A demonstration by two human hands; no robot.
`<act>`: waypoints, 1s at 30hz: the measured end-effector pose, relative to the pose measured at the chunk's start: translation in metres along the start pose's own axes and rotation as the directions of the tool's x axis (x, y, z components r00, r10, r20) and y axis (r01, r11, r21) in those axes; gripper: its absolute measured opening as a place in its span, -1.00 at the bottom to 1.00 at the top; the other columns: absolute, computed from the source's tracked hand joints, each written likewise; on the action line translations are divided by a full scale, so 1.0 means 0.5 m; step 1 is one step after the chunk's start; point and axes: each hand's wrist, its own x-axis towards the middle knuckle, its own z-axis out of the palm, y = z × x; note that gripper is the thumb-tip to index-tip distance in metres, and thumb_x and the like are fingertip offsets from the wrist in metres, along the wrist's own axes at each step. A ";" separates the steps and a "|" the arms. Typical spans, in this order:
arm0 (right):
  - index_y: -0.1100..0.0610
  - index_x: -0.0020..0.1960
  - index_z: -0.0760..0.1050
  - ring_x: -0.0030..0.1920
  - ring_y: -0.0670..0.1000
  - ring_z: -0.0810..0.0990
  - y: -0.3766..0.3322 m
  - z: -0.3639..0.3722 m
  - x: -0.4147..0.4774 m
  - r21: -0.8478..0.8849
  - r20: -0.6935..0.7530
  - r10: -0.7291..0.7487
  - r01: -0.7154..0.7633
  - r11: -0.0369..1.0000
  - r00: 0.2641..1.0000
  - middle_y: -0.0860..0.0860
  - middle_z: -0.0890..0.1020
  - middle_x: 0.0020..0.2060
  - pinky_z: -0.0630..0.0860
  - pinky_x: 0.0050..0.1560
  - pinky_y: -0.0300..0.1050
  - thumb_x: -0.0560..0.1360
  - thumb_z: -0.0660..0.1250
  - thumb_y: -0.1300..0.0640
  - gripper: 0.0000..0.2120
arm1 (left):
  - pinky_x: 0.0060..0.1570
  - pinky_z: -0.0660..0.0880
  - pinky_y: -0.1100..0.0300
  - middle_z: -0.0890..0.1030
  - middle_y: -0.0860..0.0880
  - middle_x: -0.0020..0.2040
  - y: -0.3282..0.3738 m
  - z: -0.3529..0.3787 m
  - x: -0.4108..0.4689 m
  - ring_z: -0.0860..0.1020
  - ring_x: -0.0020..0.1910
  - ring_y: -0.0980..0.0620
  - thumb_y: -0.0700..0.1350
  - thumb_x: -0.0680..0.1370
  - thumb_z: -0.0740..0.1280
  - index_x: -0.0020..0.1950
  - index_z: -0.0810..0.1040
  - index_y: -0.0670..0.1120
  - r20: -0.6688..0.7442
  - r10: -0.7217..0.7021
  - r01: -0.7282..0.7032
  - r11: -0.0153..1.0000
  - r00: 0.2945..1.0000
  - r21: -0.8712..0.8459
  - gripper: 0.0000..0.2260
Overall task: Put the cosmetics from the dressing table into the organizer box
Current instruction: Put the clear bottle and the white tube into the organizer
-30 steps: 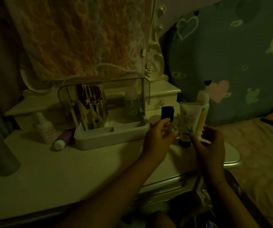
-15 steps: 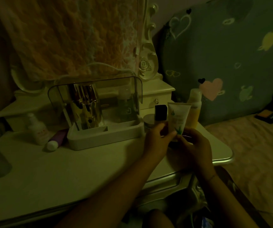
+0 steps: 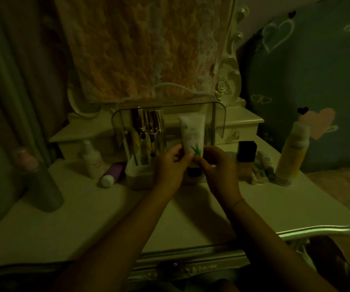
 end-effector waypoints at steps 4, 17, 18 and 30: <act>0.08 0.09 0.54 -0.12 -0.20 0.60 -0.009 0.042 0.060 -0.008 -0.002 0.019 -0.019 1.000 1.000 -0.08 0.64 -0.07 0.54 -0.18 -0.41 0.44 0.39 0.12 -0.77 | -0.04 0.58 0.04 0.64 0.05 -0.06 -0.008 -0.021 0.062 0.62 -0.03 0.03 -0.11 0.48 0.36 0.03 0.54 0.12 -0.089 -0.008 0.011 1.000 0.996 0.027 -0.82; 0.17 0.07 0.56 0.00 0.04 0.64 0.054 0.116 0.123 -0.259 -0.058 0.170 -0.179 0.949 0.984 0.09 0.67 -0.01 0.58 -0.13 -0.17 0.48 0.31 0.17 -0.82 | 0.08 0.53 0.00 0.58 -0.14 0.20 -0.049 0.010 0.126 0.55 0.16 -0.11 -0.16 0.52 0.30 0.23 0.48 -0.12 -0.183 -0.155 0.188 0.966 0.971 0.179 -0.72; 0.18 0.06 0.57 0.01 0.07 0.64 0.055 0.118 0.127 -0.294 -0.058 0.182 -0.191 0.937 0.982 0.10 0.67 -0.01 0.60 -0.06 -0.07 0.48 0.30 0.18 -0.82 | 0.04 0.51 0.07 0.57 -0.14 0.21 -0.050 0.010 0.129 0.54 0.17 -0.11 -0.16 0.53 0.30 0.23 0.48 -0.13 -0.181 -0.164 0.199 0.960 0.970 0.198 -0.73; 0.20 0.06 0.59 0.01 0.16 0.62 0.054 0.117 0.145 -0.448 0.003 0.275 -0.245 0.860 0.961 0.18 0.66 -0.03 0.55 -0.02 -0.03 0.50 0.26 0.18 -0.79 | 0.12 0.51 -0.04 0.56 -0.17 0.19 -0.060 0.029 0.165 0.52 0.18 -0.16 -0.19 0.54 0.28 0.17 0.48 -0.17 -0.236 -0.212 0.273 0.923 0.948 0.270 -0.79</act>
